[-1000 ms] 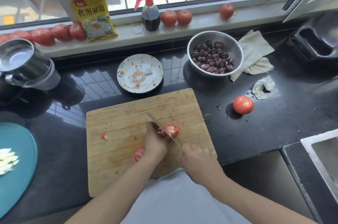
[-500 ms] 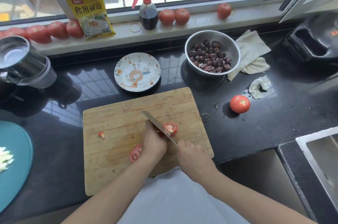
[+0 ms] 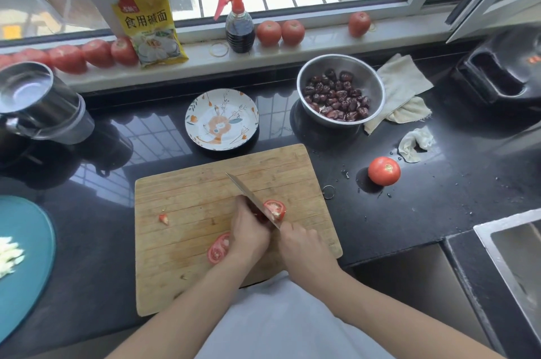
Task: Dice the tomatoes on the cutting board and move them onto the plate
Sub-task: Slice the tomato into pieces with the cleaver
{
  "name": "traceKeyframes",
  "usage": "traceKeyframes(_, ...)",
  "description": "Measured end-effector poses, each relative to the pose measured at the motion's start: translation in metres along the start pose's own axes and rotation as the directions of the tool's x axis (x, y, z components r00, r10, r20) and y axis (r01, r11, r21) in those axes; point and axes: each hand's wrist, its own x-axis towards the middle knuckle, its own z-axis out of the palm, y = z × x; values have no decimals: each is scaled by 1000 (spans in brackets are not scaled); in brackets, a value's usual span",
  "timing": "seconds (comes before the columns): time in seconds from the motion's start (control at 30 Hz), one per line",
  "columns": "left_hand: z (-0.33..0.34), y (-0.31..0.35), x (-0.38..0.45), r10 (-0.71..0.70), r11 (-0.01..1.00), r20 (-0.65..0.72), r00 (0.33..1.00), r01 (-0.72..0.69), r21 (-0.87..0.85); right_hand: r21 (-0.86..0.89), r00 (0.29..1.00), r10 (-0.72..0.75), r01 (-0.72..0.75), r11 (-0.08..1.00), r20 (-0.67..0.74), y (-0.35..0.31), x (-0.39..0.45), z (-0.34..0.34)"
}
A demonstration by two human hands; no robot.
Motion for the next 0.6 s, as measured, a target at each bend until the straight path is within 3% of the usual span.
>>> traceKeyframes(0.4, 0, -4, 0, 47, 999, -27, 999, -47, 0, -84, 998, -45, 49, 995, 52, 4, -8, 1)
traceKeyframes(0.6, 2, -6, 3, 28, 999, -26, 999, -27, 35, 61, 999, 44, -44, 997, 11, -7, 3, -14)
